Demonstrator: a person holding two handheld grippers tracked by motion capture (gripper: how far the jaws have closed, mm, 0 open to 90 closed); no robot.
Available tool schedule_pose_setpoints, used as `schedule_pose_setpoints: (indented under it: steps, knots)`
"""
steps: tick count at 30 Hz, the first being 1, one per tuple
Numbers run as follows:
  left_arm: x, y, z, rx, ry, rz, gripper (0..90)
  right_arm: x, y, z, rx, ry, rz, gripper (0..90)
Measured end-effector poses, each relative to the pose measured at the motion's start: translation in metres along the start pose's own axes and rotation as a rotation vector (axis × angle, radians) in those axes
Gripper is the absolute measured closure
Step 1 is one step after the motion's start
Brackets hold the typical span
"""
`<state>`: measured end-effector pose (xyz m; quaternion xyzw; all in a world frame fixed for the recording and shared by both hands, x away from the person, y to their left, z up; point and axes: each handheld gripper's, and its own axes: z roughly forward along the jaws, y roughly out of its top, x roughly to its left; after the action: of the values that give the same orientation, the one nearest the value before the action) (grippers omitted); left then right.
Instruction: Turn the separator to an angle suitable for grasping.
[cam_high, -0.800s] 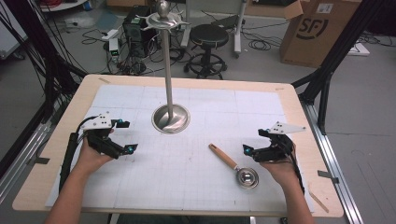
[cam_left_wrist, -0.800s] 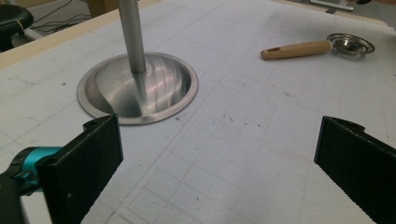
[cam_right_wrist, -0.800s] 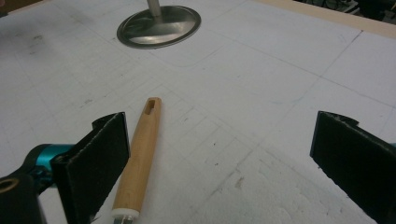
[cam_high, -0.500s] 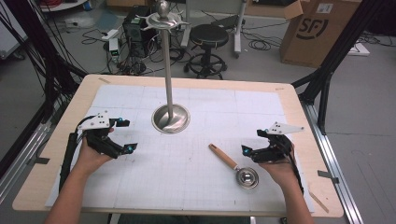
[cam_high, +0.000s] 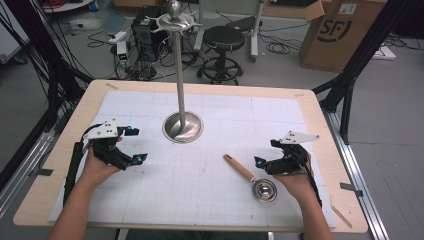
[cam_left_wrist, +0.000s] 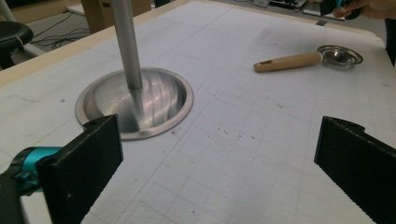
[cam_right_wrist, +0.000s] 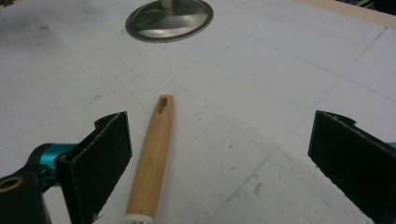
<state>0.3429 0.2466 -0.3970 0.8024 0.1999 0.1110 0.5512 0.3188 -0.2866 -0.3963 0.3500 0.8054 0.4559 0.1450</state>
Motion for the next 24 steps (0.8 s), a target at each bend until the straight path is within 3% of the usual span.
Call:
schedule_pose_setpoints:
  steps: [4,5,13,15,24]
  knots:
    - [0.001,0.0,-0.001,-0.003,0.004,-0.003,1.7,0.007,0.002,0.007,0.033,0.011,-0.017,8.1]
    - [0.001,0.0,-0.002,-0.004,0.003,-0.005,1.7,0.01,0.003,0.011,0.055,0.024,-0.033,14.8]
    - [0.001,0.0,-0.002,-0.006,0.002,-0.003,1.7,0.022,0.004,0.026,0.14,0.024,-0.089,16.1]
    - [0.001,-0.001,0.0,-0.002,-0.001,-0.006,1.7,0.025,0.003,0.031,0.177,0.042,-0.092,22.2]
    - [0.002,-0.001,0.001,0.012,0.006,-0.001,1.7,0.029,0.0,0.041,0.246,0.066,-0.103,34.8]
